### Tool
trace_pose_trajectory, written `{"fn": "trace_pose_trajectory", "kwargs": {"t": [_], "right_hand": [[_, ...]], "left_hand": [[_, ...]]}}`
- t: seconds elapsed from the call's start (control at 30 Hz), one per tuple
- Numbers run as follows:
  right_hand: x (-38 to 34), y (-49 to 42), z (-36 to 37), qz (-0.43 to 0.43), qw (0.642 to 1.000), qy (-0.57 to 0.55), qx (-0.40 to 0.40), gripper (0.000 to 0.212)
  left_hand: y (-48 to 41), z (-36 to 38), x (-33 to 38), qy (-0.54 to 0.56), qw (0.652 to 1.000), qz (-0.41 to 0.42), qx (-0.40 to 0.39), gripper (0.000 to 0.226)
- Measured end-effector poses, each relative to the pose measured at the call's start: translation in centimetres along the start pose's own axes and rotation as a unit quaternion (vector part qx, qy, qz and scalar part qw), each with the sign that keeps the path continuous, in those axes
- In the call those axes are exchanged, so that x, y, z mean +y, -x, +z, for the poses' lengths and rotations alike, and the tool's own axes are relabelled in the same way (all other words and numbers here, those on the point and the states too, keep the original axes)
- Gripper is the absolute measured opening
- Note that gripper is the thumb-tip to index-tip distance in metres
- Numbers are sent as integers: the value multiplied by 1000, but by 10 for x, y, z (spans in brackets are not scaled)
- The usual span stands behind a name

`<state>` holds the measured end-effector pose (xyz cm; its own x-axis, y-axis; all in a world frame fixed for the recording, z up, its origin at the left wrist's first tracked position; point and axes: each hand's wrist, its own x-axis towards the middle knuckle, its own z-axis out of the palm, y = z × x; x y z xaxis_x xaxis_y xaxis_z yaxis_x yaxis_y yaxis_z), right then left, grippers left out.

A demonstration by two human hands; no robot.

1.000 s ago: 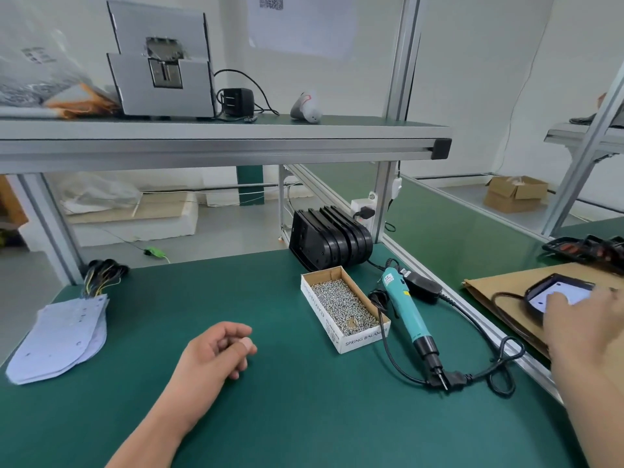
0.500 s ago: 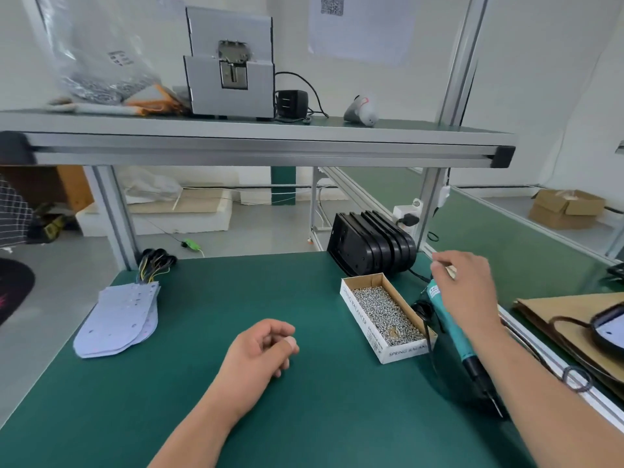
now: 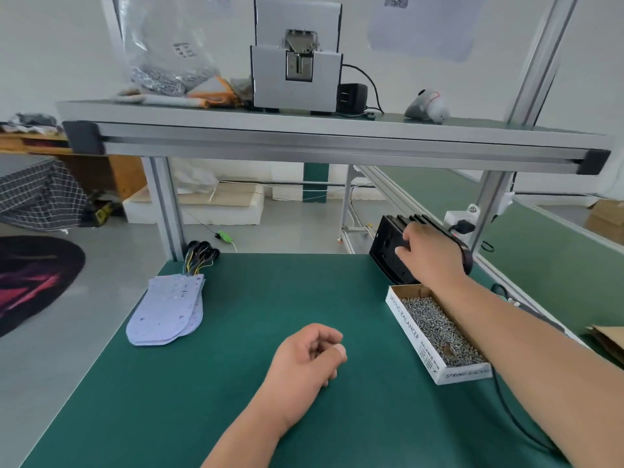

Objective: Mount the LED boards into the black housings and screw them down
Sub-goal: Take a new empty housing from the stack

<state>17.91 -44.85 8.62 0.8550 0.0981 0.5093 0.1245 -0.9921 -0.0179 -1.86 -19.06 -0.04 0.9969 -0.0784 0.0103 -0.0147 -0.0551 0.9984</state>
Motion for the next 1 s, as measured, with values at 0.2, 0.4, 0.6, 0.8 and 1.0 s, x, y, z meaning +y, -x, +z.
{"fn": "trace_pose_trajectory", "kwargs": {"t": [0.2,0.4,0.6,0.8,1.0], "right_hand": [[-1,-14,-1,-35,991,119,-55,23],[5,-22,-3,-51,984,153,-73,15],[5,-25,-8,-59,981,160,-90,13],[12,-18,-1,-59,987,137,-53,24],[13,-20,-1,-58,991,111,-39,10]], "left_hand": [[1,-1,2,4,1000,5,-10,23],[1,-2,4,-12,1000,4,-9,26],[3,-2,8,-13,1000,7,-10,27],[4,-2,10,-9,1000,5,-14,26],[4,-3,10,-11,1000,4,-11,28]]}}
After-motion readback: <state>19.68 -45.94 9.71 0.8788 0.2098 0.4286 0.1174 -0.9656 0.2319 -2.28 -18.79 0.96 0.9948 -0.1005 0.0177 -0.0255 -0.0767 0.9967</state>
